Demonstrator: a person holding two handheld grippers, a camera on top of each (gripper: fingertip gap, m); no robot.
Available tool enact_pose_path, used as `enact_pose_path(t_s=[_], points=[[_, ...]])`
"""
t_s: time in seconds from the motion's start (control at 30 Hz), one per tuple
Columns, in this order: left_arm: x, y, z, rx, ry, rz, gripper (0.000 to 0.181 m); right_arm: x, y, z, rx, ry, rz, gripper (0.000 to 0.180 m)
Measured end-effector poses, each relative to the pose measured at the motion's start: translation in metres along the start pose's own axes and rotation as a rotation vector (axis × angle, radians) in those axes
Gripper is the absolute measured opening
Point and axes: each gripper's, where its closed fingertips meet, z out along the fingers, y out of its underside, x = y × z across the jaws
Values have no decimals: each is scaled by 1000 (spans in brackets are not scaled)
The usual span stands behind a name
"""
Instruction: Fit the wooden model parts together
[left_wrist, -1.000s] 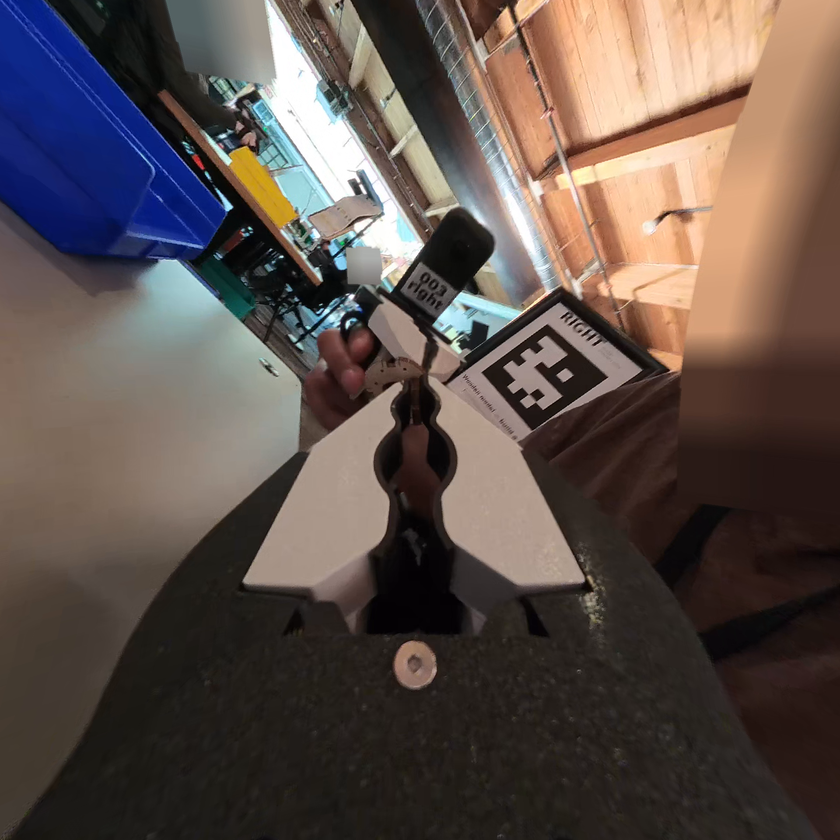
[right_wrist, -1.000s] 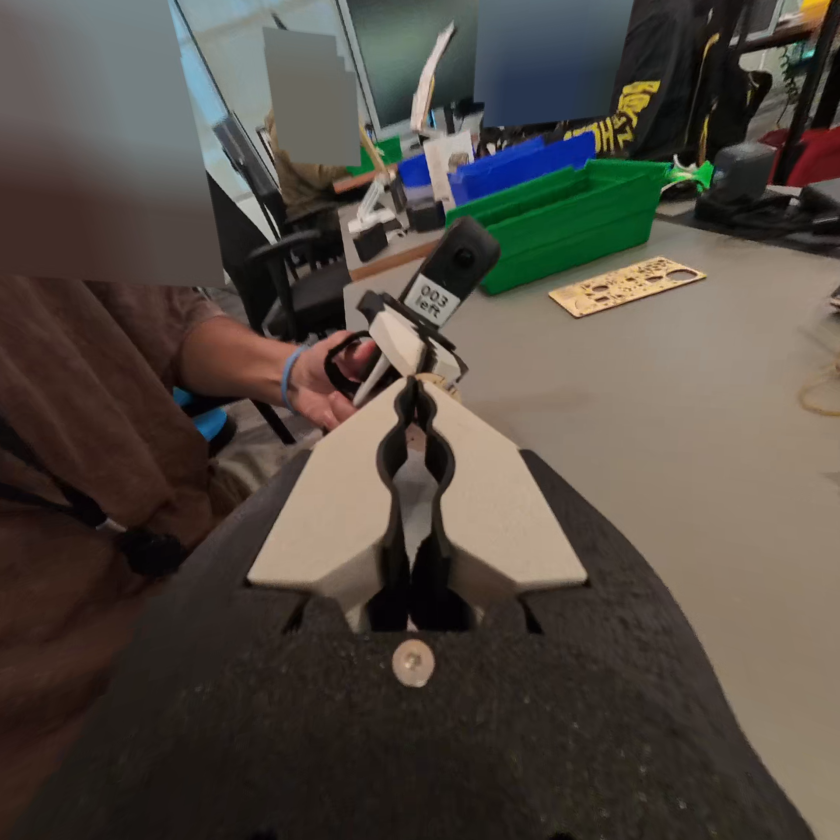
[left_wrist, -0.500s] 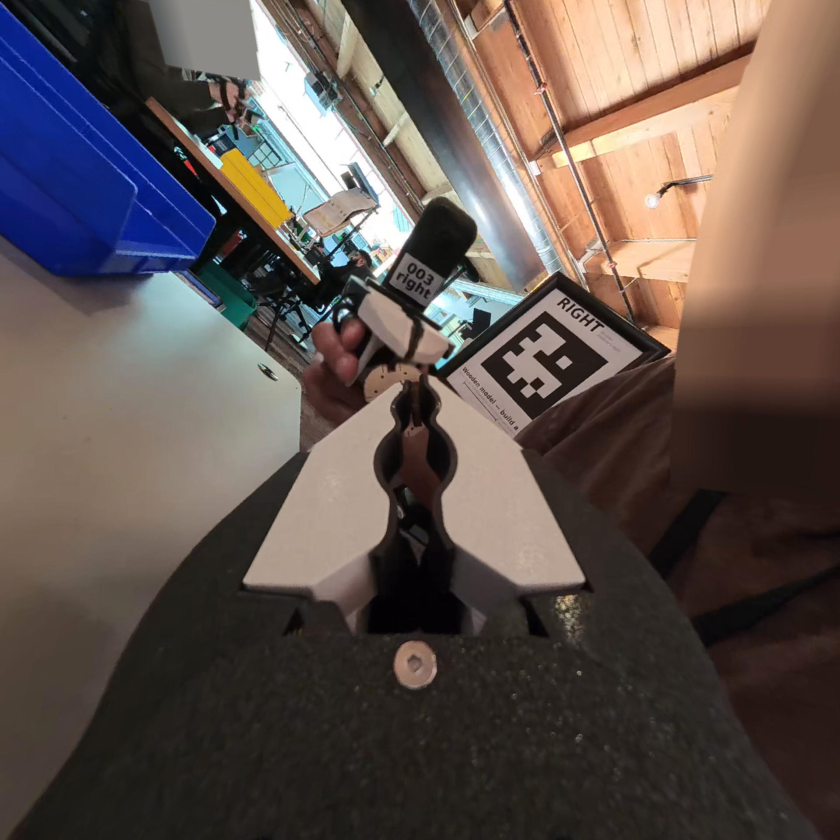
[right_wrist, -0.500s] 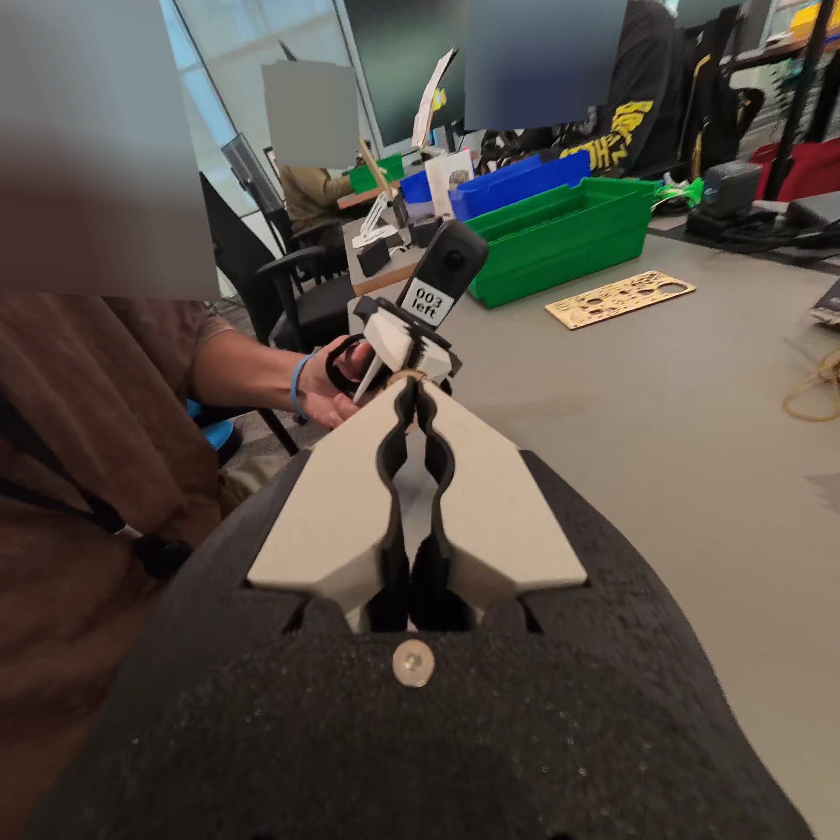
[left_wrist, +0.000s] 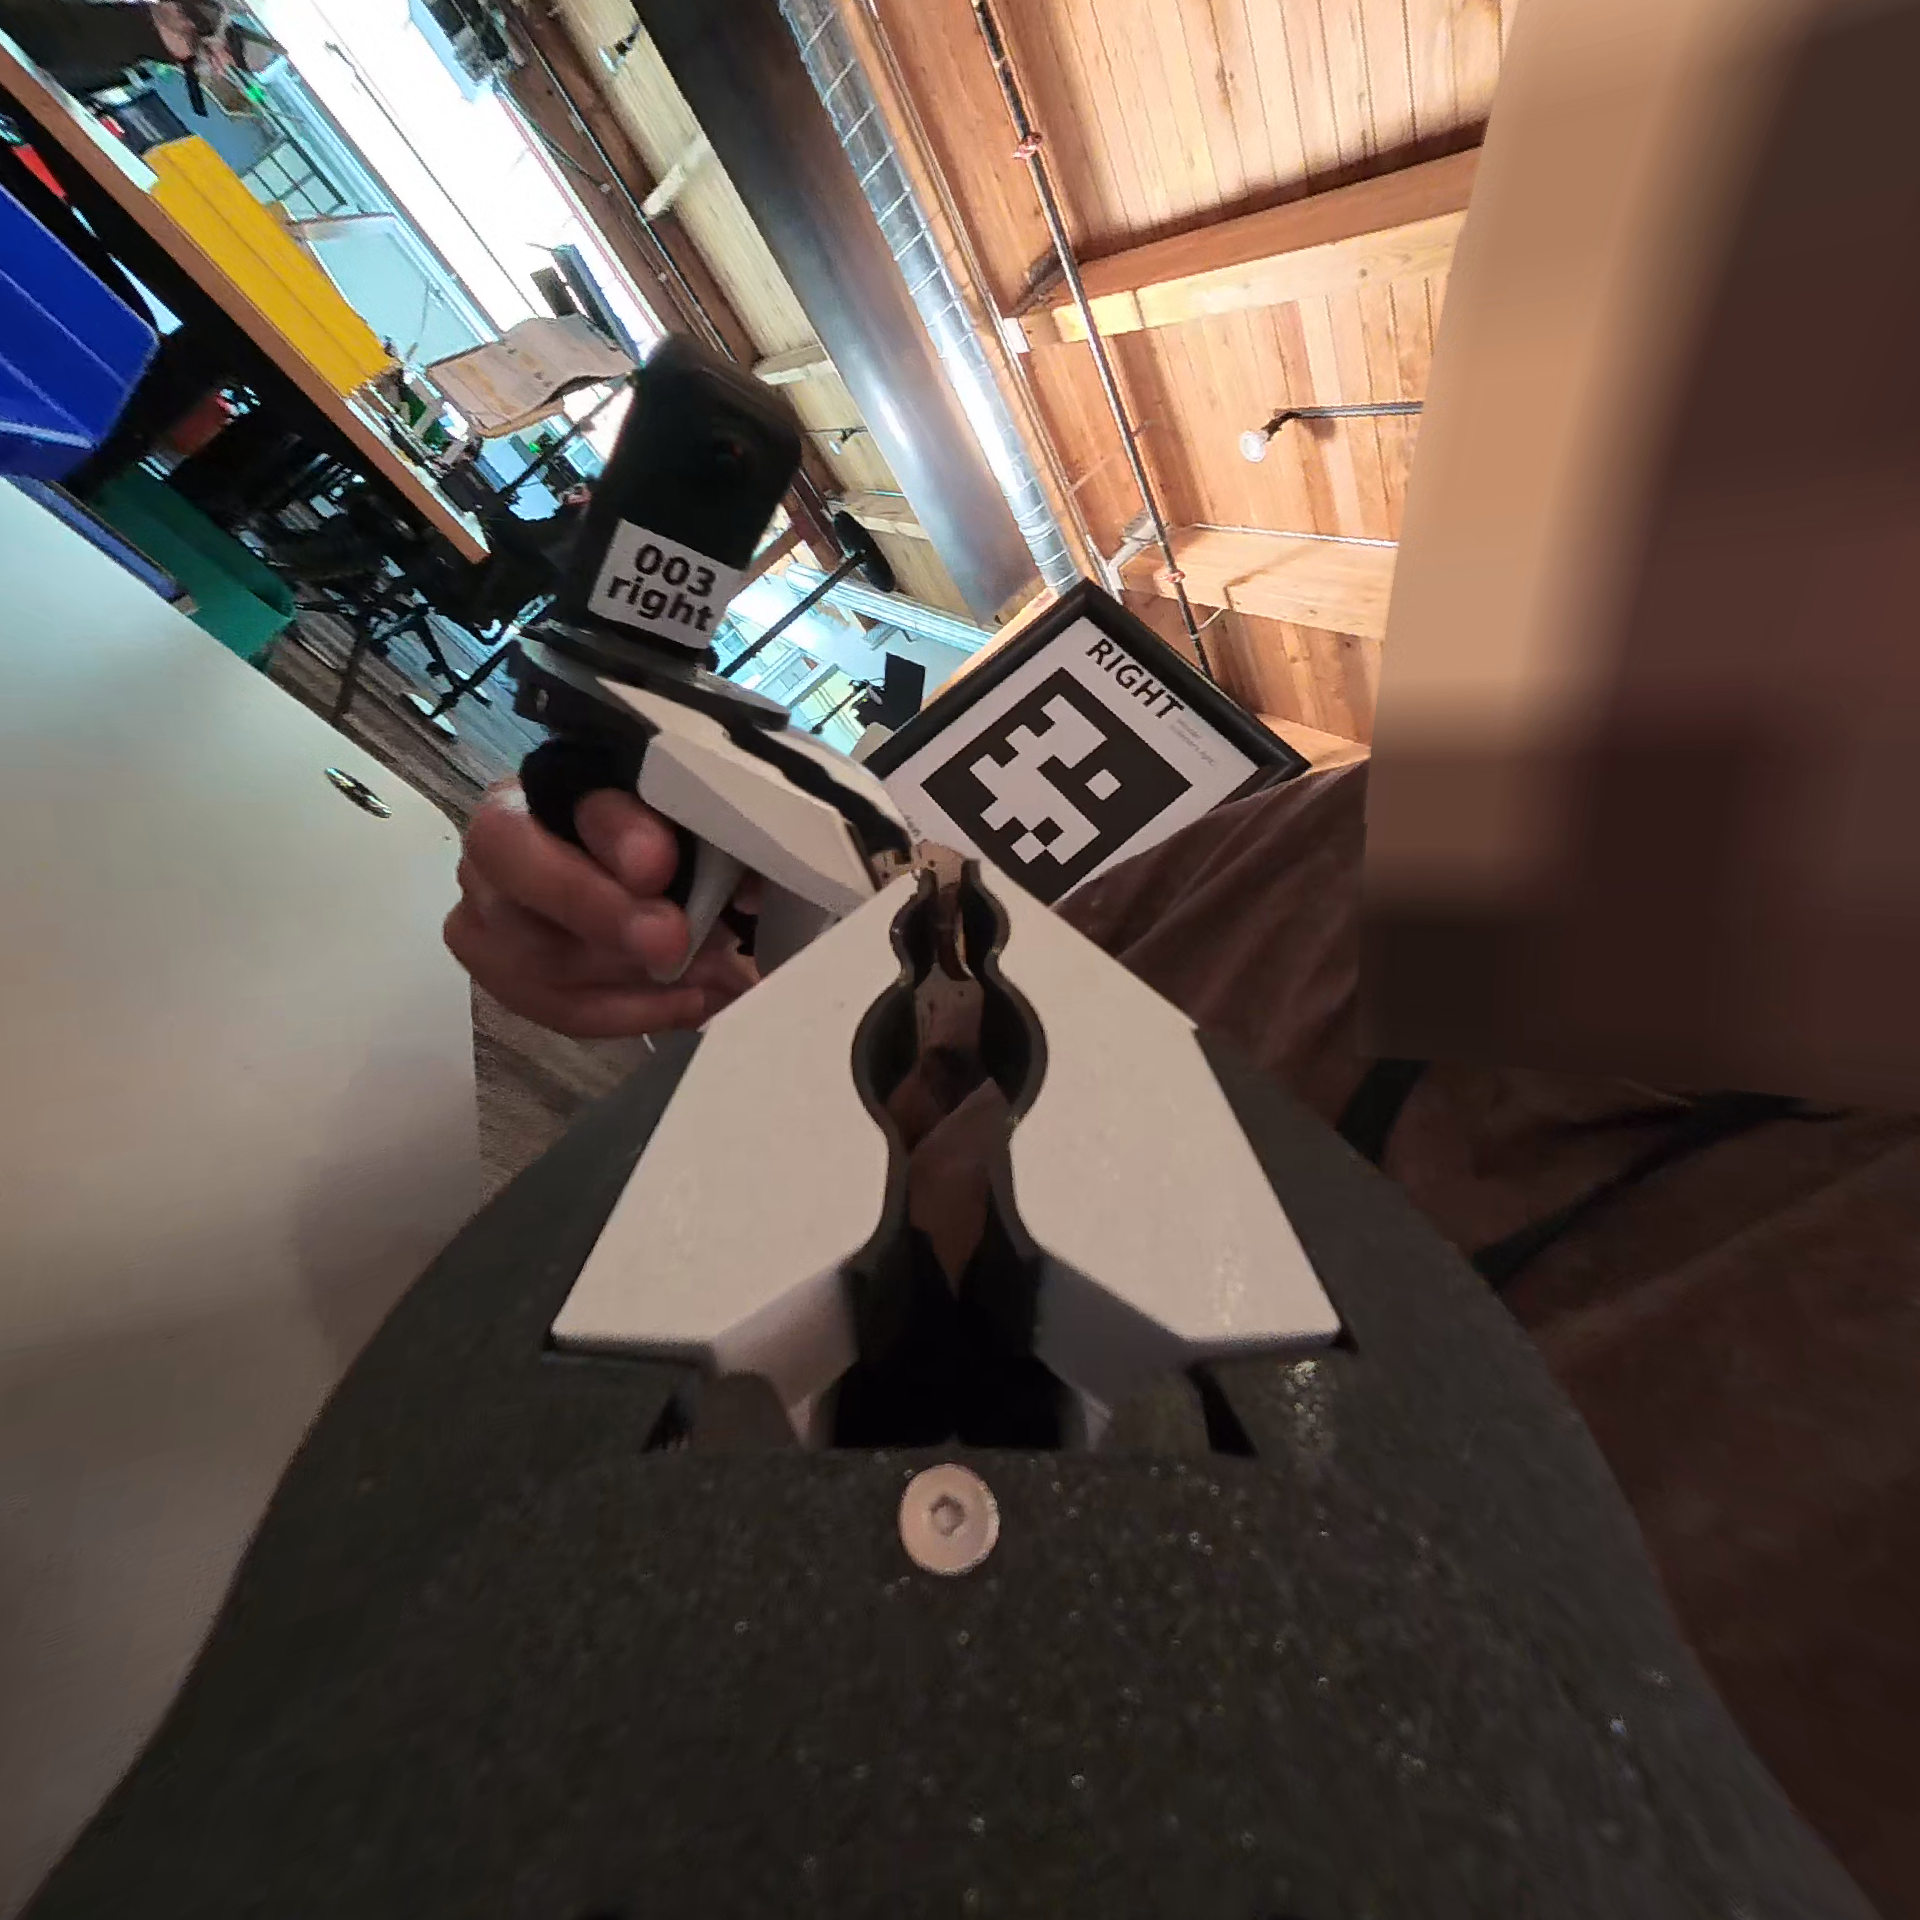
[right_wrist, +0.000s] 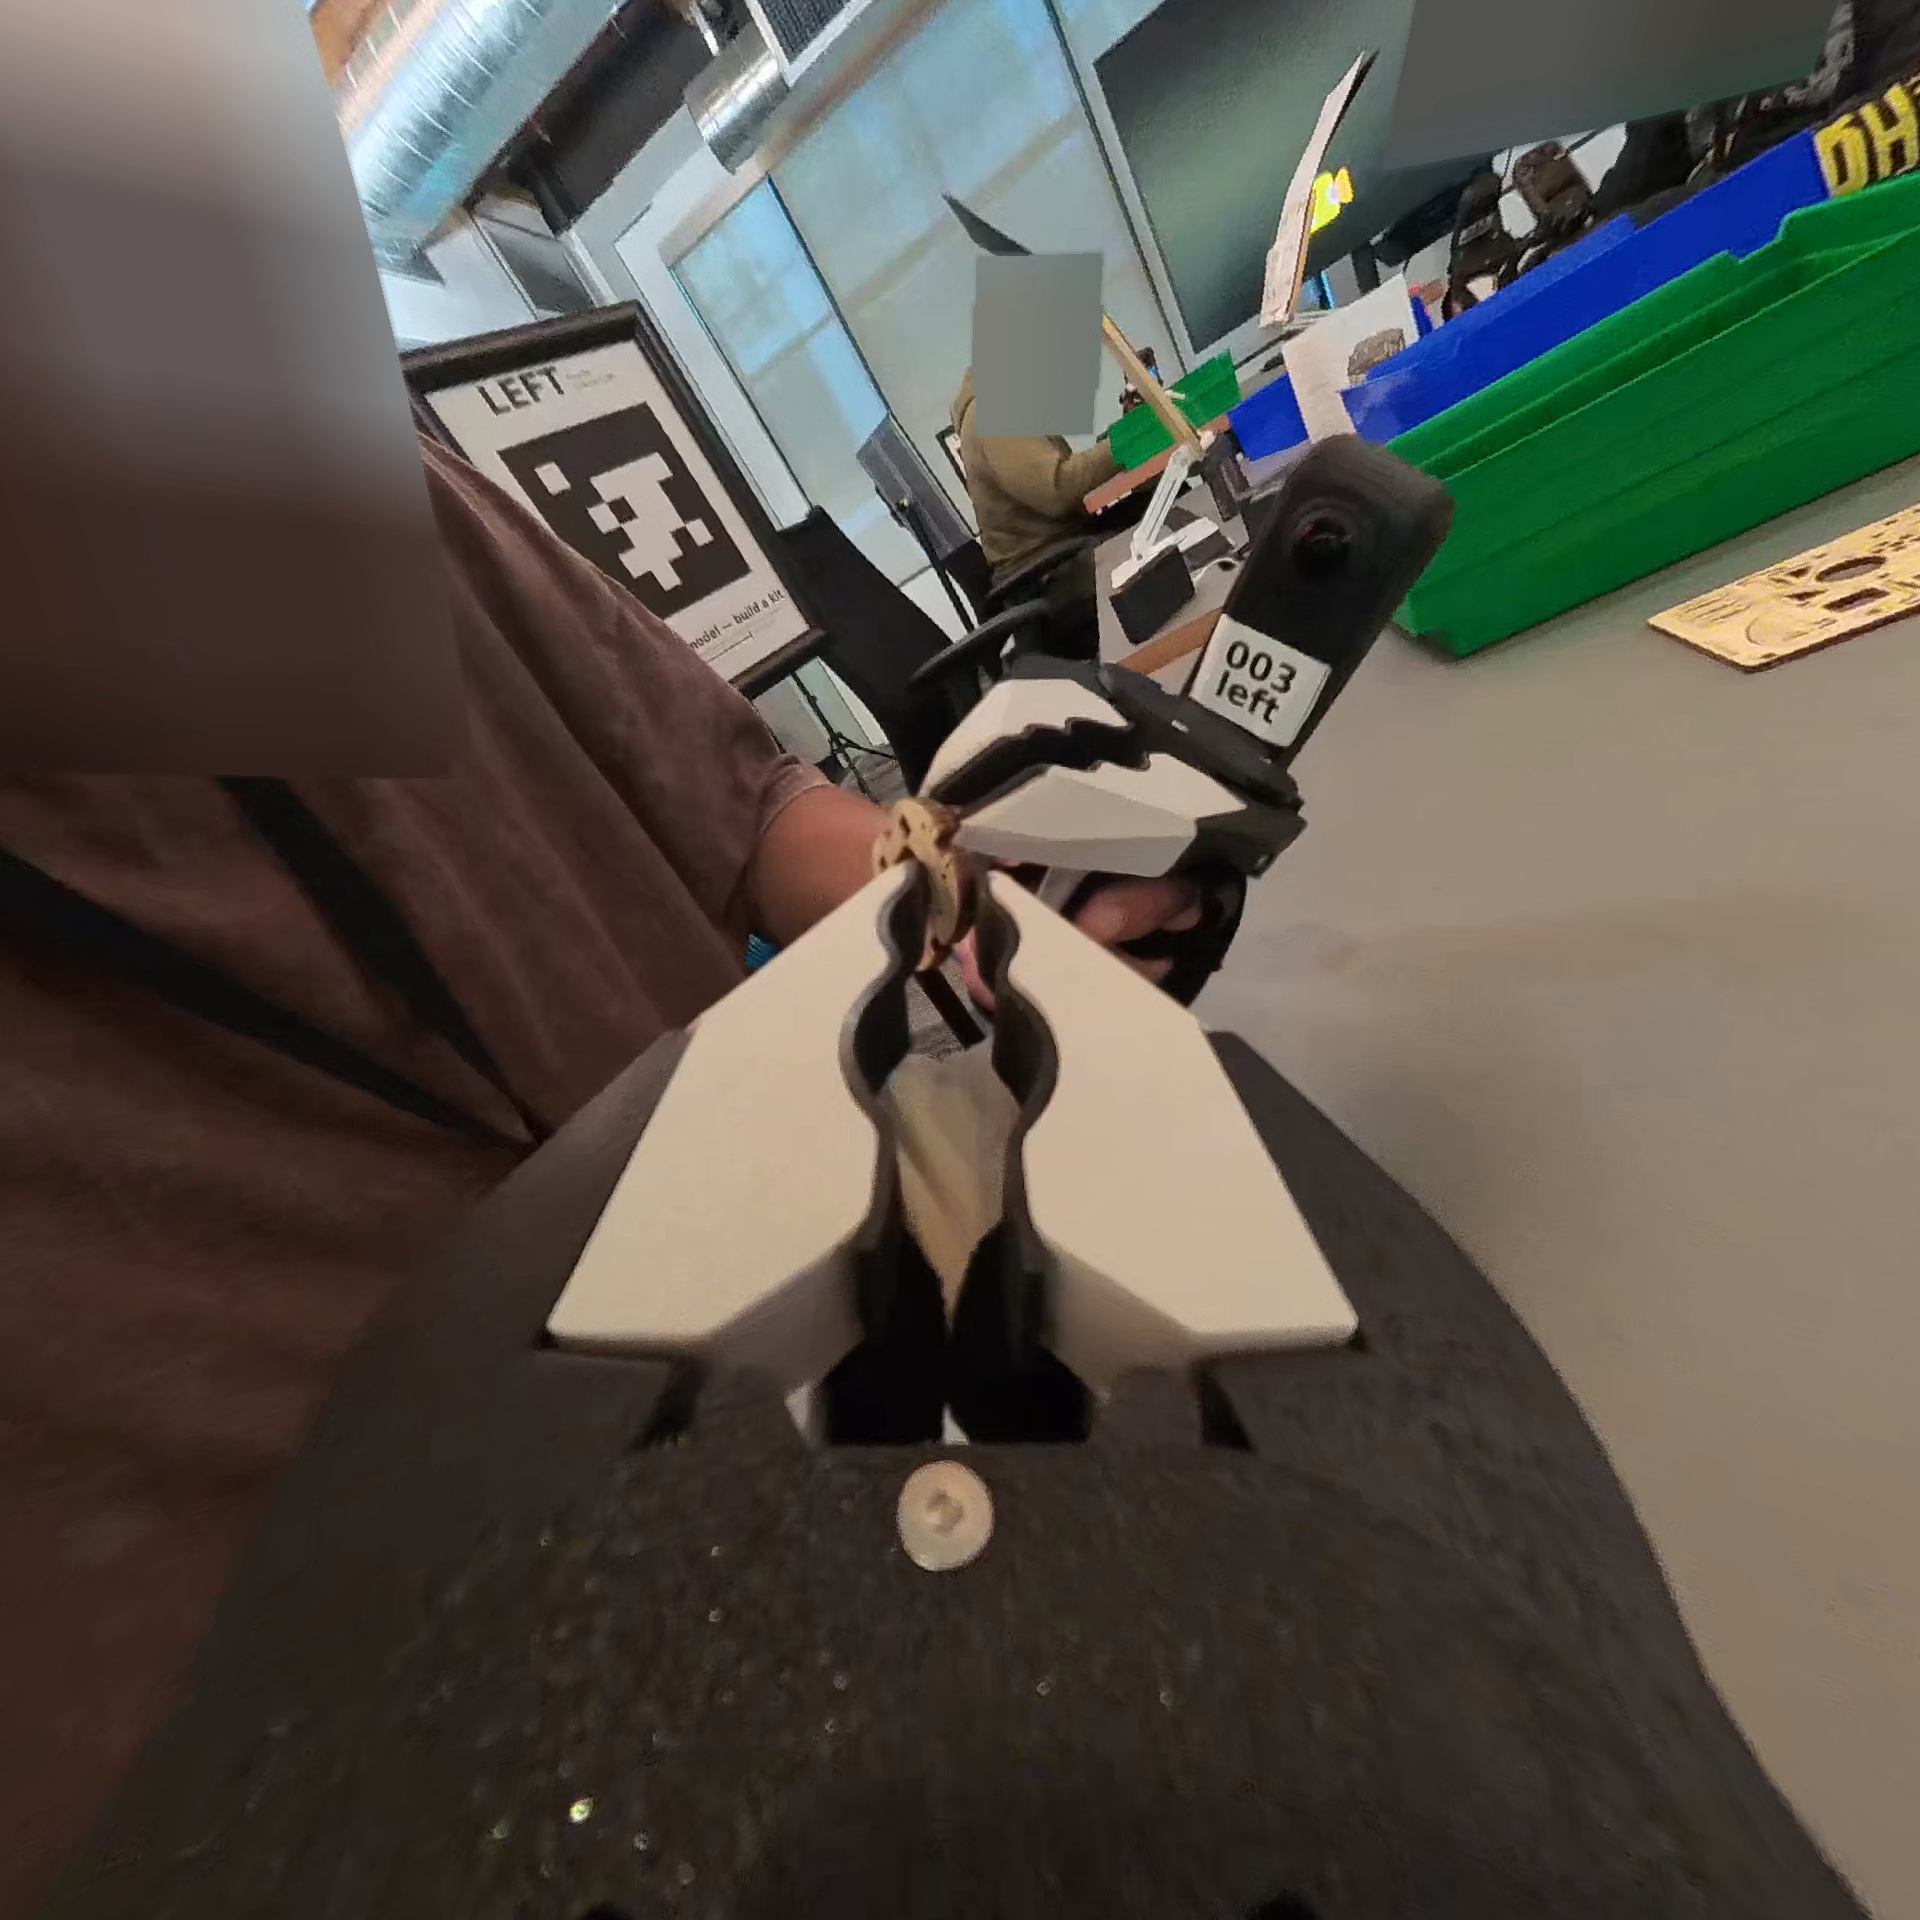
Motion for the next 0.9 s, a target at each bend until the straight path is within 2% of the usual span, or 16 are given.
enact_pose_path(t_s=[0.07,0.2,0.33,0.47,0.57,0.77,0.9], points=[[-5,-4,-3,11,-56,20,7,1,-3,-2,11,28,-19,4],[-17,-15,-17,-35,-294,214,40,13,-13,-8,34,159,-91,2],[-19,-12,-15,-158,-461,440,52,10,-13,-7,18,169,-128,2],[-23,3,-9,-261,-503,509,51,9,-2,1,-31,149,-124,2],[-27,13,-9,-340,-543,572,27,9,5,6,-97,179,-172,2],[-36,17,-18,-429,-666,673,27,17,15,5,-222,293,-299,3],[-42,21,-22,-486,-704,758,25,19,21,5,-280,313,-326,3]])
